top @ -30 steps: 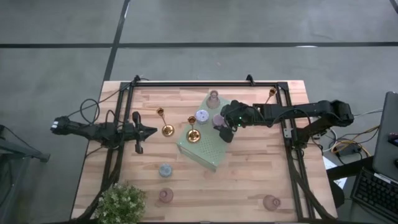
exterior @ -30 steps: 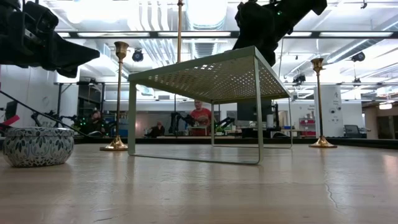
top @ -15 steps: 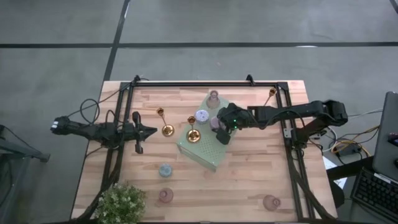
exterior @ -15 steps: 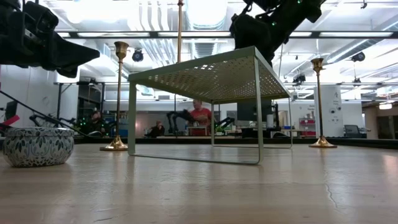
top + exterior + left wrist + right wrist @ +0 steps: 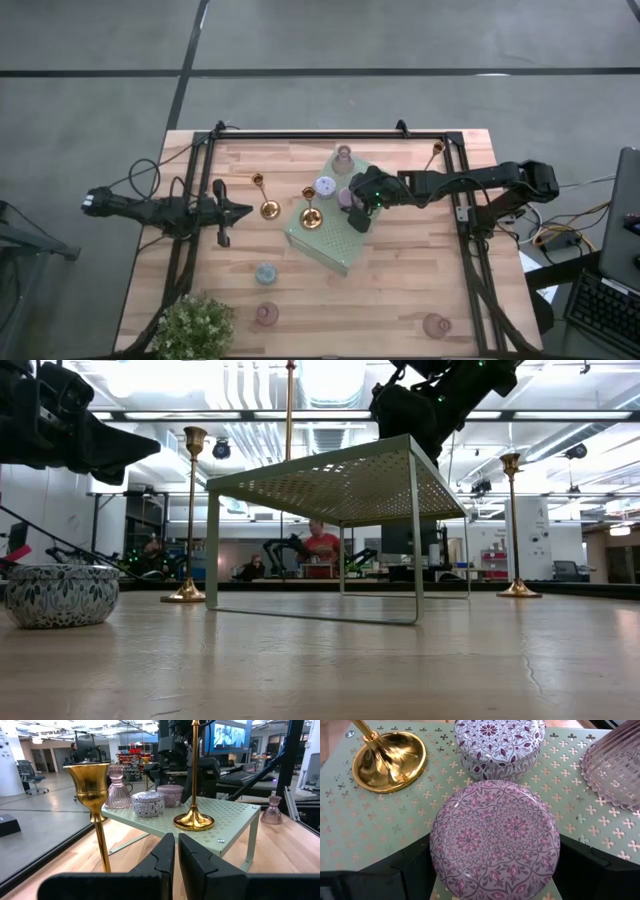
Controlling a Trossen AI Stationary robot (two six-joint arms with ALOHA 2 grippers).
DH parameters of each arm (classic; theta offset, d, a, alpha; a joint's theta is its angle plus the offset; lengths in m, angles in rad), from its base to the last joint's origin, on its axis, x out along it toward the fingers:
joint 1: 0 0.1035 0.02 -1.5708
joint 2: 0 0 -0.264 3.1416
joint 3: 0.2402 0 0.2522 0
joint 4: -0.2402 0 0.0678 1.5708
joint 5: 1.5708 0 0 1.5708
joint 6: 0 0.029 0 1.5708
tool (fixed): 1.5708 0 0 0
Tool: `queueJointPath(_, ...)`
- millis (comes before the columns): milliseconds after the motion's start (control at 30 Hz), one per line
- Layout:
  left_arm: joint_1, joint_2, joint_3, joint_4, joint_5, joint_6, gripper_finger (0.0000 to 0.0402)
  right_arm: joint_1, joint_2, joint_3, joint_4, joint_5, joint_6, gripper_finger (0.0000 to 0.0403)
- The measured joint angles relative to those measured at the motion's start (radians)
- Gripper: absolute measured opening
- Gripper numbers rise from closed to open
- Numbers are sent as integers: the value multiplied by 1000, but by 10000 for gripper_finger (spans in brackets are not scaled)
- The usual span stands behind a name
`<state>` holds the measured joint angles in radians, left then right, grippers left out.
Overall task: Pick & Place candle stick holders
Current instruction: Put the purple scented candle aligned with the other scented candle on the shelf, then put the right purple glass candle holder aligned with the other purple glass candle holder on the shelf
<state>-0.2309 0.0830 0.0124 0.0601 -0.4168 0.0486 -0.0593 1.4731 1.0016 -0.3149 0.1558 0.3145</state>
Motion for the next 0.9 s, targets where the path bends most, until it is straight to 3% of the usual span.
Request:
queueJointPath(433, 0, 0, 0, 0, 0, 0, 28, 0, -19, 0, -10, -2, -8, 360)
queueJointPath(900, 0, 0, 0, 0, 0, 0, 28, 96, -151, 1, -104, -29, 3, 359)
